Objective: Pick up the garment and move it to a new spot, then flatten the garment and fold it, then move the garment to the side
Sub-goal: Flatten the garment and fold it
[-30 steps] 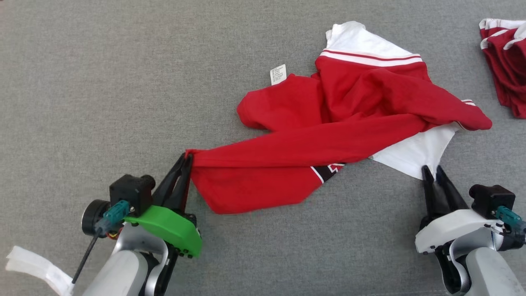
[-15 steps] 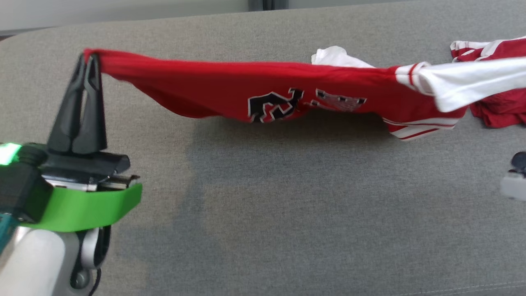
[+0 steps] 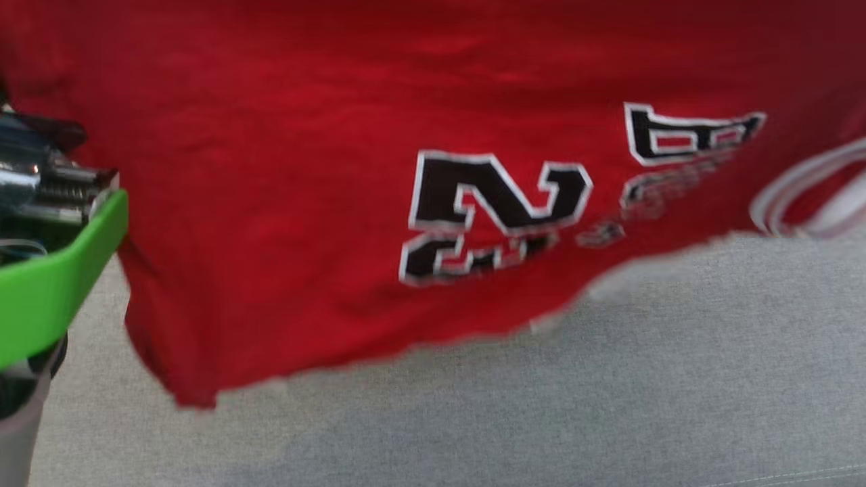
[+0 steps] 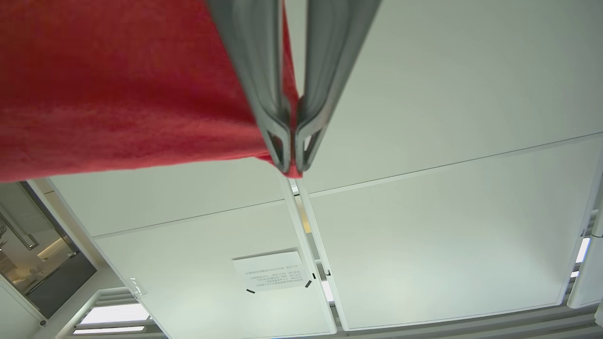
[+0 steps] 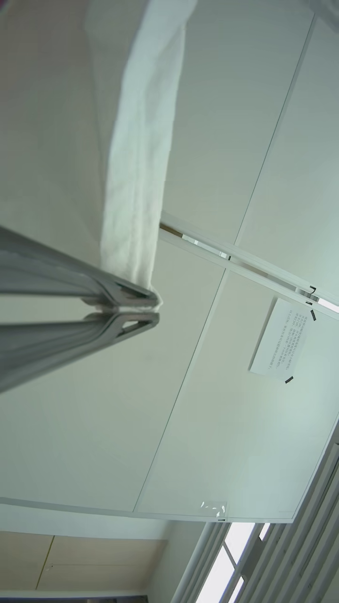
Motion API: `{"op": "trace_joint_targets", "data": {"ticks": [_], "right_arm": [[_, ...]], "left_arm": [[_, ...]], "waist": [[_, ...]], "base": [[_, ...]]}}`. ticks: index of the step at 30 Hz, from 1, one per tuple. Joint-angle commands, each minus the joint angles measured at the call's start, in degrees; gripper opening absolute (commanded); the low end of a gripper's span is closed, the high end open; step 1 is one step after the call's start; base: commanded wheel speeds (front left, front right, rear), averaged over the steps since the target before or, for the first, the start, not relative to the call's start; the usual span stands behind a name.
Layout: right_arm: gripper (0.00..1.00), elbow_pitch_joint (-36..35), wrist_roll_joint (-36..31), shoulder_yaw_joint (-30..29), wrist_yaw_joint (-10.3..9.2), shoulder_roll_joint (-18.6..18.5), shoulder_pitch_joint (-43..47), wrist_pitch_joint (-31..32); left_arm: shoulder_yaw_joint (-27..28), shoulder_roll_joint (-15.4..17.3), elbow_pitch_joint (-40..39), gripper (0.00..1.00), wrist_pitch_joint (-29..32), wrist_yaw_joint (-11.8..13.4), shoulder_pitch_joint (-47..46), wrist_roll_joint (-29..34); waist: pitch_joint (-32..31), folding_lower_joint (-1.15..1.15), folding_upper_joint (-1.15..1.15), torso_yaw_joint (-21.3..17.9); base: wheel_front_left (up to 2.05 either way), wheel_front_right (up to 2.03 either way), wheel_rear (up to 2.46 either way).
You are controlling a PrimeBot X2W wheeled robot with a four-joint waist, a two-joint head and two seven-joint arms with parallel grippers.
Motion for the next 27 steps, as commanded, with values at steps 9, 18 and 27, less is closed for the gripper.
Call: {"op": "trace_joint_targets", "data": {"ticks": [9,18,27], "right_arm": [[0.0,18.84,5.14,11.08,-0.06,-1.95,-17.36,-0.26],[0.0,44.41,5.19,21.18,-0.07,4.26,-40.46,-7.19],[0.0,68.93,7.72,30.86,-0.06,13.14,-45.19,-13.01]], "left_arm": [[-4.96,-5.45,20.73,0.0,-3.05,-5.7,-13.39,-3.54],[-4.47,-13.95,53.67,0.0,-12.07,-11.13,-32.04,-6.54],[-2.7,-16.09,81.01,0.0,-13.17,-14.13,-33.52,-8.28]], "waist": [[4.9,0.0,0.0,0.47],[6.74,0.0,0.0,-0.22],[9.03,0.0,0.0,-2.53]], "base": [[0.0,0.0,0.0],[0.0,0.0,0.0],[0.0,0.0,0.0]]}}
